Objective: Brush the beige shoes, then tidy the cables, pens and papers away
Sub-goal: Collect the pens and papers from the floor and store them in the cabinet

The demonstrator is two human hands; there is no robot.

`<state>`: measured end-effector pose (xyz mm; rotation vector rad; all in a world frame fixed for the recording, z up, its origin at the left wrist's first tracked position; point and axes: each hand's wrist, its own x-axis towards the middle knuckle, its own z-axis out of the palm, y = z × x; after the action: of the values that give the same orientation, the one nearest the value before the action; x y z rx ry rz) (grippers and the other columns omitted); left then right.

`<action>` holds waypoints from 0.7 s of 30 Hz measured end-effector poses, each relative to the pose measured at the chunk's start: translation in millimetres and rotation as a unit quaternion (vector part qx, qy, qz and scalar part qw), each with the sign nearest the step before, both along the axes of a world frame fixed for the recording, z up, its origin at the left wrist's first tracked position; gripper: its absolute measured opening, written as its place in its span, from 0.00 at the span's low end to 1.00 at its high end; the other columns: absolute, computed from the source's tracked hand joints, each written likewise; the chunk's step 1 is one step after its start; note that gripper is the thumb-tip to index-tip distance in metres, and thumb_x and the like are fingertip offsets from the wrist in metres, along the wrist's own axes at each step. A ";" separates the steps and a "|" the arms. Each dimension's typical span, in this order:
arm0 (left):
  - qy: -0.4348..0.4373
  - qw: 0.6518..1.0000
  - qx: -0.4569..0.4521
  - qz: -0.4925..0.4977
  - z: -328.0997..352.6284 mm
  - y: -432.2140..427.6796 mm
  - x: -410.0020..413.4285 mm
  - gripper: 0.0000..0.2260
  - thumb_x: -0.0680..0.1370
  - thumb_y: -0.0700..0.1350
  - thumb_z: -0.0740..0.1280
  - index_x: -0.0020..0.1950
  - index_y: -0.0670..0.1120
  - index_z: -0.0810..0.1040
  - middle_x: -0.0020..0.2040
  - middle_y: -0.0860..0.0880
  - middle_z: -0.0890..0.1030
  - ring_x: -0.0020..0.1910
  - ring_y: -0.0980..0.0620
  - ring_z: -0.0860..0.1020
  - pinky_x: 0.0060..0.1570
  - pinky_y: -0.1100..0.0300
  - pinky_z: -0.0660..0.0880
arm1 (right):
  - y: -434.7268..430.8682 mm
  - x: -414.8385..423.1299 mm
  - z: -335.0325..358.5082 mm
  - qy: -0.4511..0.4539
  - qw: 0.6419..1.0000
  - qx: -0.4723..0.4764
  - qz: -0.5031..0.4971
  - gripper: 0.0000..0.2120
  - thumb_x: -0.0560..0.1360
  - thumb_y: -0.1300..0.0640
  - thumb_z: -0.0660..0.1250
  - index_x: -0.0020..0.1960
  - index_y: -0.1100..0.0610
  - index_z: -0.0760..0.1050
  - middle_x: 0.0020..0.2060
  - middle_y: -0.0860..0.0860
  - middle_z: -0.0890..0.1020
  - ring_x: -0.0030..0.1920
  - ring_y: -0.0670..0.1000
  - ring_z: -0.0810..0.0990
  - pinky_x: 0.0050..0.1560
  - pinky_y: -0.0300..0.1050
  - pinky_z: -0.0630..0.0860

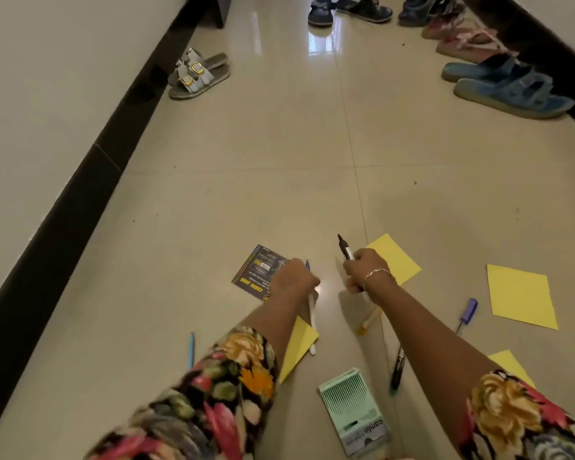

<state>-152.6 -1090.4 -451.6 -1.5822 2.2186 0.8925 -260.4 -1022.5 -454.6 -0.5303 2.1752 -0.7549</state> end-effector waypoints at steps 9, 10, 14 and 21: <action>0.145 0.979 0.027 0.143 38.2 -34.6 126.6 0.06 0.78 0.39 0.55 0.42 0.41 0.68 0.38 0.40 0.74 0.35 0.43 0.73 0.33 0.57 0.68 | 11.0 6.6 2.7 0.136 0.956 0.012 0.261 0.04 0.72 0.64 0.63 0.43 0.57 0.72 0.38 0.54 0.75 0.41 0.54 0.72 0.32 0.41 0.63; 0.108 0.980 -0.019 0.165 25.3 -23.8 153.1 0.06 0.78 0.40 0.57 0.46 0.40 0.70 0.42 0.40 0.75 0.41 0.42 0.75 0.37 0.57 0.68 | 12.3 12.9 2.5 0.152 0.941 0.017 0.301 0.04 0.72 0.64 0.64 0.42 0.56 0.71 0.38 0.53 0.74 0.41 0.54 0.72 0.32 0.41 0.63; 0.021 0.970 -0.013 0.243 -9.3 16.8 211.6 0.22 0.74 0.50 0.69 0.58 0.37 0.67 0.54 0.40 0.77 0.53 0.41 0.76 0.45 0.56 0.70 | 10.2 26.0 12.0 0.244 0.840 0.057 0.481 0.04 0.74 0.60 0.63 0.42 0.55 0.67 0.39 0.51 0.73 0.41 0.52 0.71 0.33 0.43 0.62; 0.030 0.968 -0.022 0.248 -18.3 19.5 229.3 0.09 0.73 0.43 0.69 0.44 0.38 0.75 0.43 0.40 0.78 0.42 0.42 0.75 0.38 0.58 0.66 | 17.9 -2.7 43.6 0.292 0.737 0.103 0.601 0.04 0.74 0.55 0.65 0.49 0.53 0.73 0.42 0.49 0.71 0.47 0.53 0.74 0.41 0.43 0.66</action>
<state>76.7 -1071.0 -469.9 -2.2095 1.9141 1.0305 -263.1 -1004.6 -411.1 -1.9586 1.7731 0.4370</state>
